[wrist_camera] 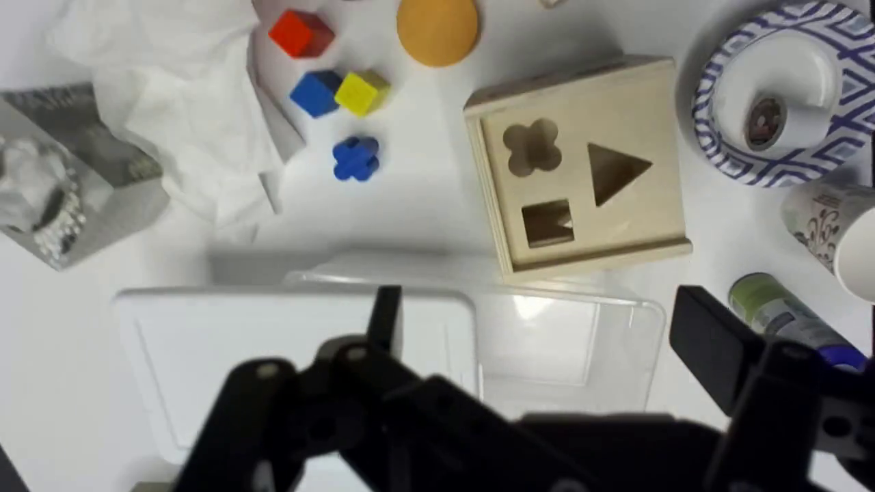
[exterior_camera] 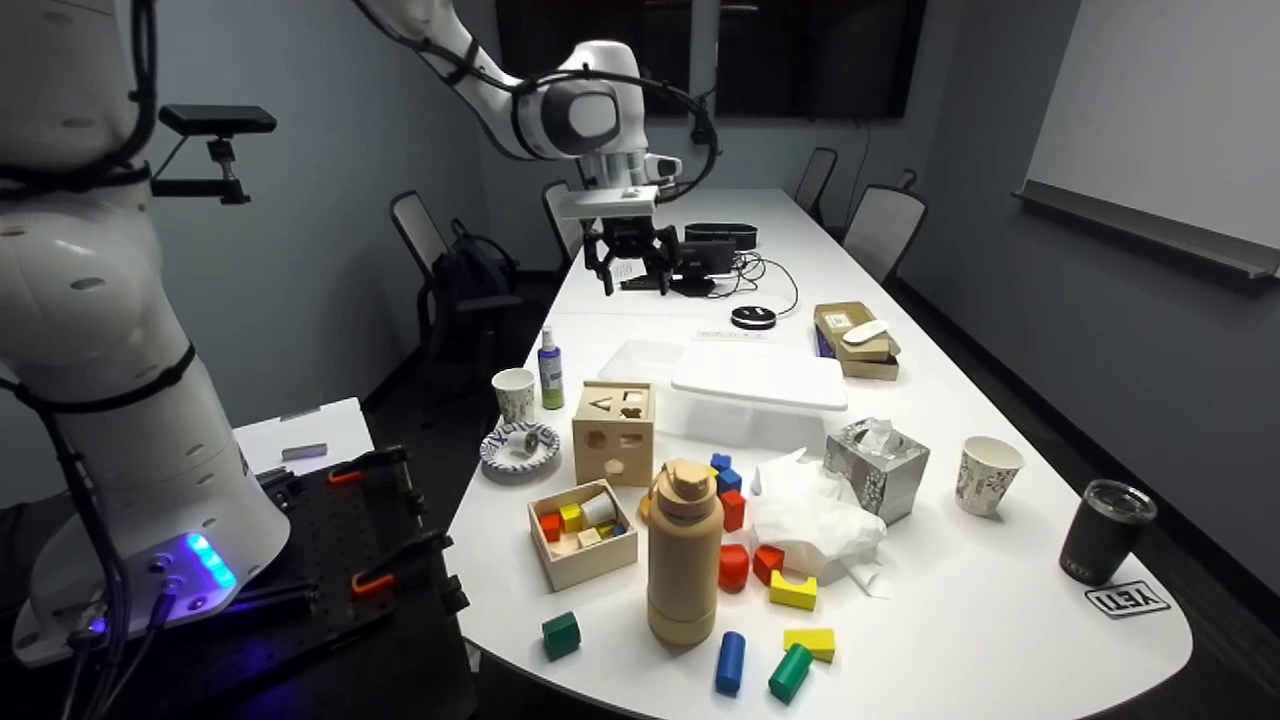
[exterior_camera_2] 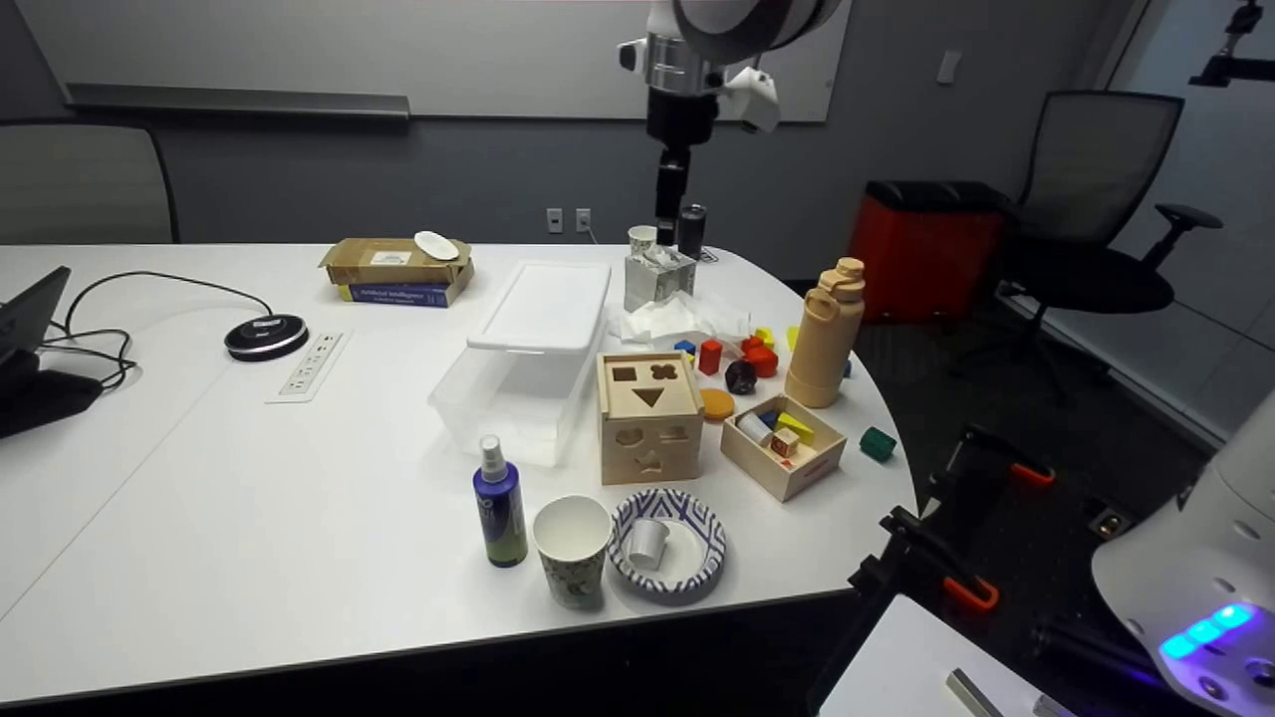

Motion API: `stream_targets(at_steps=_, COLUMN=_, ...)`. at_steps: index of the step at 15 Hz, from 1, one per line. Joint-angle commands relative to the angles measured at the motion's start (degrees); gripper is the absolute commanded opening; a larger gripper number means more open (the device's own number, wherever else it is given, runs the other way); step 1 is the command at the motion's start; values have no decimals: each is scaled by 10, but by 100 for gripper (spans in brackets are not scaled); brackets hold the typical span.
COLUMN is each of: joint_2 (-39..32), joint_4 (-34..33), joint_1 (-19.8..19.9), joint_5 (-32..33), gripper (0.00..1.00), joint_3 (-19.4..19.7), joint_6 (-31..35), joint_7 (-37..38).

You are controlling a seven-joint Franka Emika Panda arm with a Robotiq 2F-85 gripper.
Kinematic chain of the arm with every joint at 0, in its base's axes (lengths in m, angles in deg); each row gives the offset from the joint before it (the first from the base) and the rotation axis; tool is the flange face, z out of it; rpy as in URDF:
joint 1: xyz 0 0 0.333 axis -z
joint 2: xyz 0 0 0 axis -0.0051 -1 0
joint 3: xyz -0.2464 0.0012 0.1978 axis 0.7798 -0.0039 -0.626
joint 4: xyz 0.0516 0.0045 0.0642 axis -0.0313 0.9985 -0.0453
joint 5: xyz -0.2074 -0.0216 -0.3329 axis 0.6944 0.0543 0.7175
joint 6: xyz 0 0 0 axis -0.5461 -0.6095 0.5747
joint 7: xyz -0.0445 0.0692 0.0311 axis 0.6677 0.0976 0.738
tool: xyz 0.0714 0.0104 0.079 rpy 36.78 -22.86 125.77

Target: Close the container

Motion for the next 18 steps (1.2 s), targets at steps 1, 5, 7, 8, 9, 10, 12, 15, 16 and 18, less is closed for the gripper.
stream_targets(at_steps=1, joint_2=-138, joint_4=-148, joint_1=23, joint_5=-40, gripper=100, joint_3=-37, joint_6=-4, joint_7=-92)
stream_targets(at_steps=5, joint_2=-274, joint_4=-290, joint_1=46, joint_5=-66, gripper=100, joint_3=-75, joint_6=-5, joint_7=-145)
stream_targets(at_steps=7, joint_2=-342, joint_4=-358, joint_1=48, joint_5=-63, gripper=100, joint_3=-84, joint_6=0, joint_7=-153)
stream_targets(at_steps=8, joint_2=-372, joint_4=-392, joint_1=48, joint_5=-60, gripper=100, joint_3=-86, joint_6=-3, joint_7=-153)
stream_targets(at_steps=9, joint_2=-401, joint_4=-425, joint_1=47, joint_5=-59, gripper=100, joint_3=-89, joint_6=-6, joint_7=-154)
stream_targets(at_steps=10, joint_2=-427, joint_4=-458, joint_1=46, joint_5=-59, gripper=100, joint_3=-92, joint_6=-13, joint_7=-151)
stream_targets(at_steps=12, joint_2=-468, joint_4=-501, joint_1=45, joint_5=-60, gripper=100, joint_3=-99, joint_6=-12, joint_7=-146)
stream_targets(at_steps=15, joint_2=-509, joint_4=-542, joint_1=40, joint_5=-59, gripper=100, joint_3=-106, joint_6=-15, joint_7=-139)
stream_targets(at_steps=16, joint_2=-519, joint_4=-551, joint_1=38, joint_5=-59, gripper=100, joint_3=-107, joint_6=-18, joint_7=-136)
stream_targets(at_steps=18, joint_2=-534, joint_4=-565, joint_1=34, joint_5=-57, gripper=100, joint_3=-108, joint_6=-25, joint_7=-134)
